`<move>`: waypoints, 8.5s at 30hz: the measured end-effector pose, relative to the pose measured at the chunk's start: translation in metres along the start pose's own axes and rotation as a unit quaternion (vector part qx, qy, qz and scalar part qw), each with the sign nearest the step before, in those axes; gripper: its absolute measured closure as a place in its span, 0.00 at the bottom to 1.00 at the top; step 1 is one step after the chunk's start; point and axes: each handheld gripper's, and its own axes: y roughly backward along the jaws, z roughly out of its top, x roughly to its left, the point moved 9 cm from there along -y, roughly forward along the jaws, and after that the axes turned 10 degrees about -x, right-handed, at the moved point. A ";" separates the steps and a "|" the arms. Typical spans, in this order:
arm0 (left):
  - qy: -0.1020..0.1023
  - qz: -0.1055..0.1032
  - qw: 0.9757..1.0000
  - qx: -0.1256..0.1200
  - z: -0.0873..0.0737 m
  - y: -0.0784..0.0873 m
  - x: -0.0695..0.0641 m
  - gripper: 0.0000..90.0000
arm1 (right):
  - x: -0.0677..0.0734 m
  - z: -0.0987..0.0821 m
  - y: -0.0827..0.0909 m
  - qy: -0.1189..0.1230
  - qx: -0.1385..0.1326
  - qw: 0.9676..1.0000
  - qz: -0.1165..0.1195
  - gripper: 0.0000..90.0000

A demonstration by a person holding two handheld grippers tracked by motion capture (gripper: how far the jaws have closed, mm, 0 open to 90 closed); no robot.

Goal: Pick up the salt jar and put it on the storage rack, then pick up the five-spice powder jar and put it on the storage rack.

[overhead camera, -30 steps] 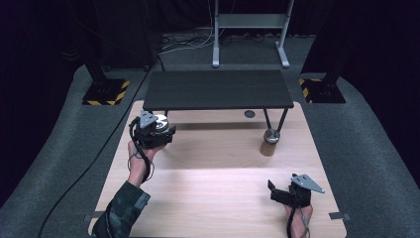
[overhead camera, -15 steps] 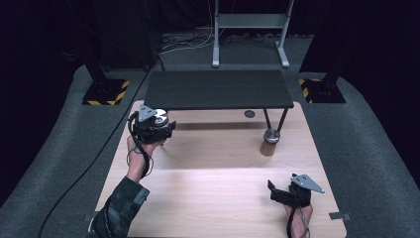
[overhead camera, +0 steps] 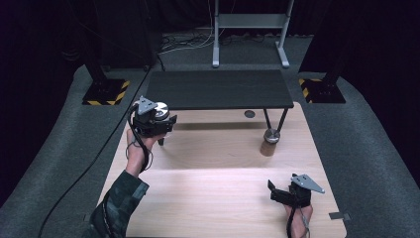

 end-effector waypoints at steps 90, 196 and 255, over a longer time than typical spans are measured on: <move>0.038 0.020 0.998 0.048 0.074 -0.068 0.046 0.34 | 0.000 0.001 -0.001 0.001 0.004 1.000 0.002 0.00; 0.037 0.047 0.980 0.190 -0.169 0.017 0.002 0.00 | 0.001 0.001 -0.001 0.002 0.005 1.000 -0.002 0.00; 0.042 0.054 0.984 0.165 -0.186 0.020 0.001 0.00 | 0.009 0.017 -0.014 0.015 0.042 0.997 -0.056 0.00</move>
